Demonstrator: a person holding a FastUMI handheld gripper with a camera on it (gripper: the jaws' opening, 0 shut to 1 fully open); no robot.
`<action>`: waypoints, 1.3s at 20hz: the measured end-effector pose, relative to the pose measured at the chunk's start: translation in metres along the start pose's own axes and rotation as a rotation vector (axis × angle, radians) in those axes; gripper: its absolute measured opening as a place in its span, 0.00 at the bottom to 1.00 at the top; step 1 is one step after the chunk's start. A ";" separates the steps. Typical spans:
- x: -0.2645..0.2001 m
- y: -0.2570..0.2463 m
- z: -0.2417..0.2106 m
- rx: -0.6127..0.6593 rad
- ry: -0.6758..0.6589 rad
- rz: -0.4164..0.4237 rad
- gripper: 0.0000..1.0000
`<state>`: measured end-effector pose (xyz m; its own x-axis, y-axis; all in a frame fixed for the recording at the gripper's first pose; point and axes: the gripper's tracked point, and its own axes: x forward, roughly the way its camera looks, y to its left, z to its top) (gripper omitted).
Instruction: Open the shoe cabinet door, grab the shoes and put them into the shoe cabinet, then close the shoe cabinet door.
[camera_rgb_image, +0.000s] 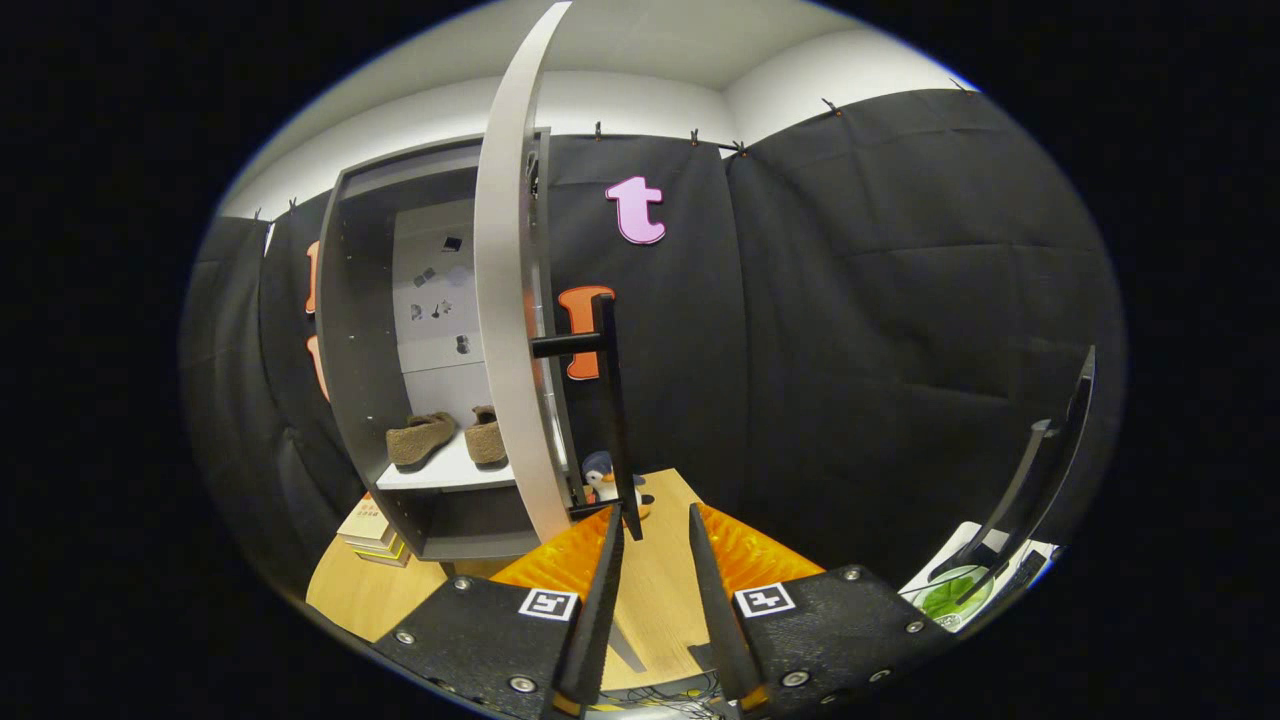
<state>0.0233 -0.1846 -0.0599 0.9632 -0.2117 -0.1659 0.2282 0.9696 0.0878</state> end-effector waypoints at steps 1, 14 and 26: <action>-0.002 0.005 -0.001 0.001 -0.001 0.009 0.43; -0.007 0.112 -0.015 -0.079 0.001 0.305 0.45; 0.014 0.210 -0.019 -0.064 -0.009 0.567 0.63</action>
<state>0.0815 0.0185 -0.0628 0.9338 0.3430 -0.1016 -0.3334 0.9374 0.1006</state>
